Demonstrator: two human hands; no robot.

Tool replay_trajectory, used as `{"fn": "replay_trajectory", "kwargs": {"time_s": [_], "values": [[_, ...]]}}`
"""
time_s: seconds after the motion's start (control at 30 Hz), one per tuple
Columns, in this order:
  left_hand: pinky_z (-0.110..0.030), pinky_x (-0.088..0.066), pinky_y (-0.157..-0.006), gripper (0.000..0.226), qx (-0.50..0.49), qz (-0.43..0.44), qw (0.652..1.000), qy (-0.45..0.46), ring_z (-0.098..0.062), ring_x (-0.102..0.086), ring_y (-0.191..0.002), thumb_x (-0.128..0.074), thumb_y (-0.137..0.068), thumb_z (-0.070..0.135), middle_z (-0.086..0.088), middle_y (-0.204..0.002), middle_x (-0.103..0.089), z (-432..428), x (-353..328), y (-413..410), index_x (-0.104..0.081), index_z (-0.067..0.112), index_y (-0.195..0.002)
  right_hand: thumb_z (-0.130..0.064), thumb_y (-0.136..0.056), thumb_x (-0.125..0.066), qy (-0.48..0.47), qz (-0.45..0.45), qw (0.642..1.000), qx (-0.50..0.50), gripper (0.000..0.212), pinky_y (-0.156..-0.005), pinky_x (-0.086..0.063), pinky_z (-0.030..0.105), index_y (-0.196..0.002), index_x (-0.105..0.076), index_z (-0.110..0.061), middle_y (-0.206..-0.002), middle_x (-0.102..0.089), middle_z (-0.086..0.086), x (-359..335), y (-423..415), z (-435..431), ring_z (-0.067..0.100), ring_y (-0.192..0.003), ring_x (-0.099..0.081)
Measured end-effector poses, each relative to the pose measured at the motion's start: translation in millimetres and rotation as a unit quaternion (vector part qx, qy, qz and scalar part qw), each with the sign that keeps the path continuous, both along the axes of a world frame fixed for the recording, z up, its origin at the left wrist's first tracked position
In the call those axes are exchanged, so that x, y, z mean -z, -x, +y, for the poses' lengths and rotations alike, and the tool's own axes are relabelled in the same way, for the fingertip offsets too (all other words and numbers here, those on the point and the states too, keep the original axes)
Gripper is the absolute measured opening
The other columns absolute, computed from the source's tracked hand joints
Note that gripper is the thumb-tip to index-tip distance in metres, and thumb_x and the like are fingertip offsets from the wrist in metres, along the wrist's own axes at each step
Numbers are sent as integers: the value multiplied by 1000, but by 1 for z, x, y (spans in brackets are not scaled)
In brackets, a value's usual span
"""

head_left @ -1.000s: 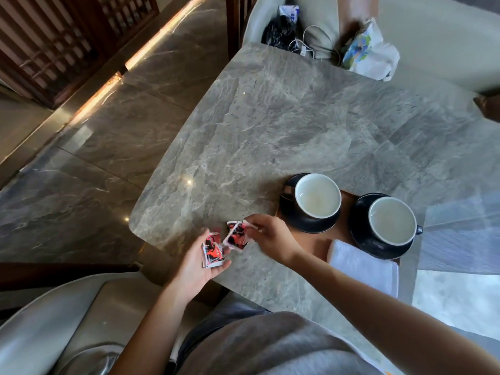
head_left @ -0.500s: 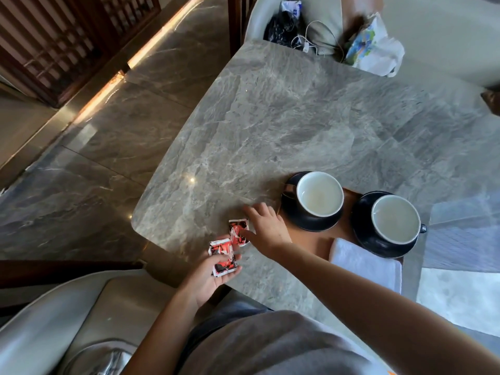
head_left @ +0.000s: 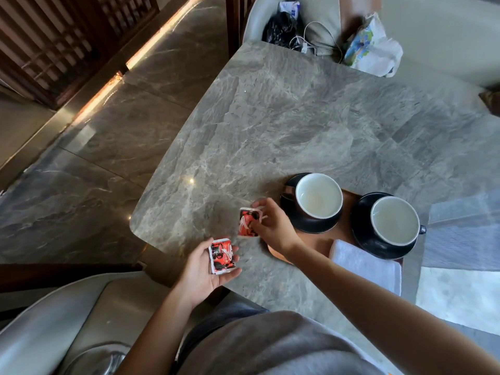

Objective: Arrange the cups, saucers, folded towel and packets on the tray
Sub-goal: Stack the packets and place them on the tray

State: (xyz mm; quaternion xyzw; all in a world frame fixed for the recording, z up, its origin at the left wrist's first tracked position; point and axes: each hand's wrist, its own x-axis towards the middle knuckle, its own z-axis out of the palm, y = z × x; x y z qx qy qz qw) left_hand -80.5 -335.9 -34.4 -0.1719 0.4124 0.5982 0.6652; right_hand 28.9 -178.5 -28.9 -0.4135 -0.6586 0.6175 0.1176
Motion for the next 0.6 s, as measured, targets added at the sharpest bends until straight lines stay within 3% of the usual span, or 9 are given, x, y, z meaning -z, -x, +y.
{"fn": "replay_trajectory", "kwargs": {"time_s": [0.07, 0.13, 0.2, 0.23, 0.27, 0.33, 0.43, 0.53, 0.6], "values": [[-43, -58, -68, 47, 19, -11, 1000, -6, -27, -63, -78, -51, -77, 40, -16, -93, -68, 4, -1, 0, -63, 6, -106, 4, -82, -66, 86, 62, 994, 3, 29, -58, -50, 19, -97, -49, -14, -78, -61, 2, -14, -4, 3, 4, -61, -61], [-44, -57, -72, 54, 38, -14, 999, -9, -27, -65, -79, -52, -76, 46, -17, -95, -68, 10, -1, -1, -66, 5, -108, 7, -83, -63, 92, 75, 992, -50, 21, -61, -51, 22, -91, -57, -11, -78, -64, 9, -30, -7, 9, 15, -68, -62], [-46, -55, -79, 60, 61, -18, 998, -20, -28, -67, -84, -52, -75, 53, -19, -102, -68, 16, -2, -2, -69, 4, -107, 8, -84, -61, 3, 56, 984, -169, 14, -66, -50, 23, -91, -67, -2, -78, -65, 4, -45, -11, 15, 21, -73, -62], [-48, -54, -83, 62, 74, -21, 997, -29, -28, -67, -88, -52, -75, 54, -19, -107, -68, 18, -2, -3, -69, 5, -109, 7, -84, -61, -64, 47, 970, -228, 16, -69, -49, 20, -92, -71, -1, -78, -64, -5, -52, -12, 16, 16, -74, -61], [-49, -53, -85, 61, 85, -24, 995, -39, -28, -67, -91, -54, -75, 54, -18, -108, -69, 21, -4, -4, -68, 6, -110, 6, -83, -62, -125, 40, 952, -277, 18, -70, -47, 18, -93, -74, -4, -79, -61, -14, -57, -12, 15, 8, -76, -59], [-51, -53, -86, 56, 106, -26, 992, -65, -28, -66, -92, -59, -74, 50, -17, -104, -69, 25, -8, -8, -69, 7, -108, 3, -82, -63, -192, 4, 923, -332, 25, -75, -47, 20, -98, -75, -12, -83, -62, -13, -63, -9, 11, 3, -81, -58], [-51, -53, -85, 54, 120, -43, 987, -97, -30, -66, -97, -61, -74, 48, -17, -106, -69, 29, -12, -12, -68, 8, -110, -1, -80, -59, -239, -50, 906, -347, 39, -82, -47, 28, -114, -64, -20, -105, -67, -1, -64, -10, 4, 13, -97, -57], [-52, -52, -86, 55, 118, -41, 986, -115, -33, -65, -101, -61, -76, 46, -19, -110, -68, 32, -15, -13, -64, 8, -115, -5, -79, -61, -235, -43, 914, -328, 47, -83, -45, 25, -122, -53, -22, -102, -61, -14, -64, -15, -3, 11, -102, -48], [-48, -56, -80, 38, 129, -9, 985, -117, -31, -67, -94, -61, -79, 33, -17, -102, -70, 35, -18, -17, -69, 8, -107, -9, -78, -63, -236, -36, 923, -301, 50, -88, -44, 25, -125, -51, -22, -106, -58, -12, -64, -20, -7, 10, -107, -46]]}}
